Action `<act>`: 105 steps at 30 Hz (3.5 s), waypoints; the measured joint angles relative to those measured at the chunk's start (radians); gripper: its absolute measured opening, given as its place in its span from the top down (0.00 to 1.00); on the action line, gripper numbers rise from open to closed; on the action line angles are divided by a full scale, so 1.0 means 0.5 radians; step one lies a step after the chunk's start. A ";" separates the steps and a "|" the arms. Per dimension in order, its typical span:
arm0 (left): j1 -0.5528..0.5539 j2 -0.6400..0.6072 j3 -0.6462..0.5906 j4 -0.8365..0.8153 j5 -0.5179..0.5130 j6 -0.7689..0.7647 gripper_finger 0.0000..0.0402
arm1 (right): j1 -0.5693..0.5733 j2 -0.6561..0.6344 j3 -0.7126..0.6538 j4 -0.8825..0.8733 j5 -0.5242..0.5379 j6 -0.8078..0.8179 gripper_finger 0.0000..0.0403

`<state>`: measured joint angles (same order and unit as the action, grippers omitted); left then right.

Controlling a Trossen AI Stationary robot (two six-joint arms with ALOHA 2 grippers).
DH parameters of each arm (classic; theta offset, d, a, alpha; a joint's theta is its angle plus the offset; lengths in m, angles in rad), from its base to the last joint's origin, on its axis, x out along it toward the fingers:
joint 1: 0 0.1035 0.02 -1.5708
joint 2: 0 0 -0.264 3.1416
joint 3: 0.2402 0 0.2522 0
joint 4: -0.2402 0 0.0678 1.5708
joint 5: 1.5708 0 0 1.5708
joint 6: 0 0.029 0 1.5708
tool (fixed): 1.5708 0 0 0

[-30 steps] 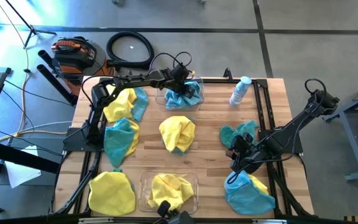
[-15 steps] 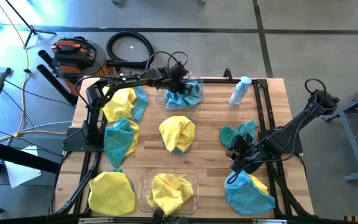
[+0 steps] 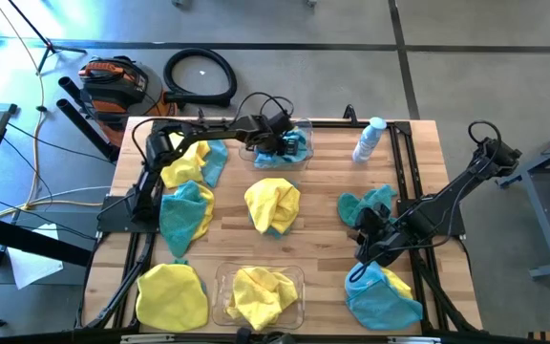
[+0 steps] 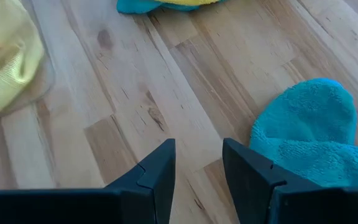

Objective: Sort microfiber towel by color & place in baskets
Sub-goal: Put the blue microfiber towel into the top transparent bin

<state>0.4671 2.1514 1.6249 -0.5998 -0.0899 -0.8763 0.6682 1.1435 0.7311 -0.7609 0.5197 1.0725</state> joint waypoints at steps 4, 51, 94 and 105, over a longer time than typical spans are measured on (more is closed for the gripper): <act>0.000 0.023 0.002 0.001 -0.001 -0.025 0.74 | 0.000 0.000 0.000 -0.049 -0.001 0.000 0.68; -0.705 -1.163 0.004 -0.293 -0.665 0.161 0.74 | 0.000 0.000 0.000 -0.039 -0.001 0.000 0.68; -1.864 -1.591 -0.818 -1.293 -0.228 0.573 0.74 | -0.077 0.002 0.006 0.528 0.081 -0.045 0.68; -1.910 -2.236 -1.389 -0.933 -0.259 0.572 0.74 | -0.212 0.259 0.694 -0.003 -0.070 0.089 0.90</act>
<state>-0.4877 1.0334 0.9306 -1.0663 -0.2193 -0.5903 0.5623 1.2730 1.0780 -0.7626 0.4847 1.1172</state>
